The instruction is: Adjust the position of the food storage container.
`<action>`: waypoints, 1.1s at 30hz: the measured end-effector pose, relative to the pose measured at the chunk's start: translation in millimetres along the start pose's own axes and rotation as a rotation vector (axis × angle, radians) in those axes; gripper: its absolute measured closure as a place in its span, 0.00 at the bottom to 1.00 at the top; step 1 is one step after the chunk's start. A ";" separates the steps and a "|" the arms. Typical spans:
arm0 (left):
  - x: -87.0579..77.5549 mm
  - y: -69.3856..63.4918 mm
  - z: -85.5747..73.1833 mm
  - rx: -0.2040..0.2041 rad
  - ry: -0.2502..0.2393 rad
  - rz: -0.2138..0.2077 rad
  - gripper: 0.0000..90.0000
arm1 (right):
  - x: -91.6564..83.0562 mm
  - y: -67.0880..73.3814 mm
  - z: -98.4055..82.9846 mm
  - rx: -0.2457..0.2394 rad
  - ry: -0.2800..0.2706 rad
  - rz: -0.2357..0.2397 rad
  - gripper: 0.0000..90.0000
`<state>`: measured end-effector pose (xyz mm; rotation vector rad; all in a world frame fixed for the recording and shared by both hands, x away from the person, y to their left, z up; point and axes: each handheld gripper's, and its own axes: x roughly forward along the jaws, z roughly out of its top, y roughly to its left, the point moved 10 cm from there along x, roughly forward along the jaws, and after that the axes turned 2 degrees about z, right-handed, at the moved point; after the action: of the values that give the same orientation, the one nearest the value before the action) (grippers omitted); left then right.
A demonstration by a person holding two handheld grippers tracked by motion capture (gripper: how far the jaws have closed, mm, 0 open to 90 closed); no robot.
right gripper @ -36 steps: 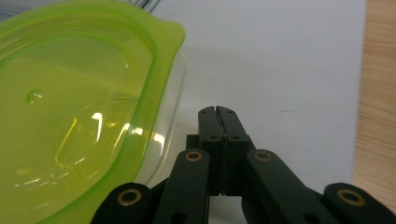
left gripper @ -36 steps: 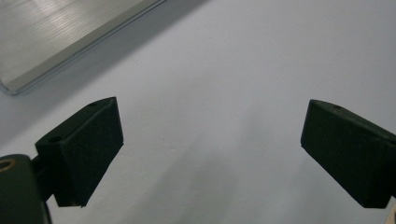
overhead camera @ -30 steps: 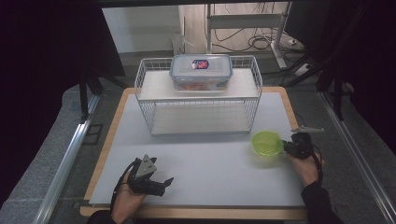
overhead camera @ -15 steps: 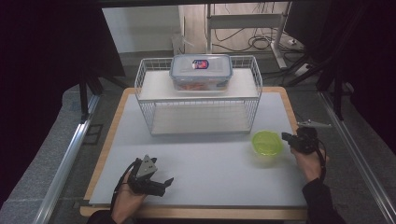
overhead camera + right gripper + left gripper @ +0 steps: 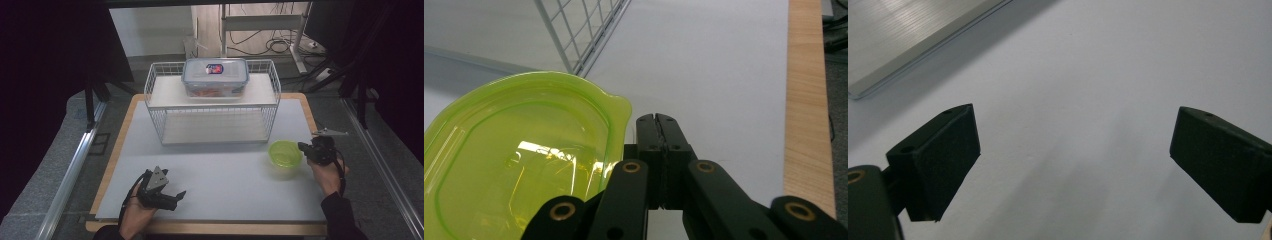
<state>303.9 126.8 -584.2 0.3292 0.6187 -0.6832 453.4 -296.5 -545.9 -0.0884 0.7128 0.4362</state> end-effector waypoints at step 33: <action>2.1 -3.3 -0.7 0.015 0.010 -0.007 0.06 | -6.7 57.8 -16.0 -0.032 0.042 0.070 1.00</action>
<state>302.6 123.7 -586.4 0.3451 0.6248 -0.6934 415.0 -250.1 -549.8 -0.1037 0.7521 0.5139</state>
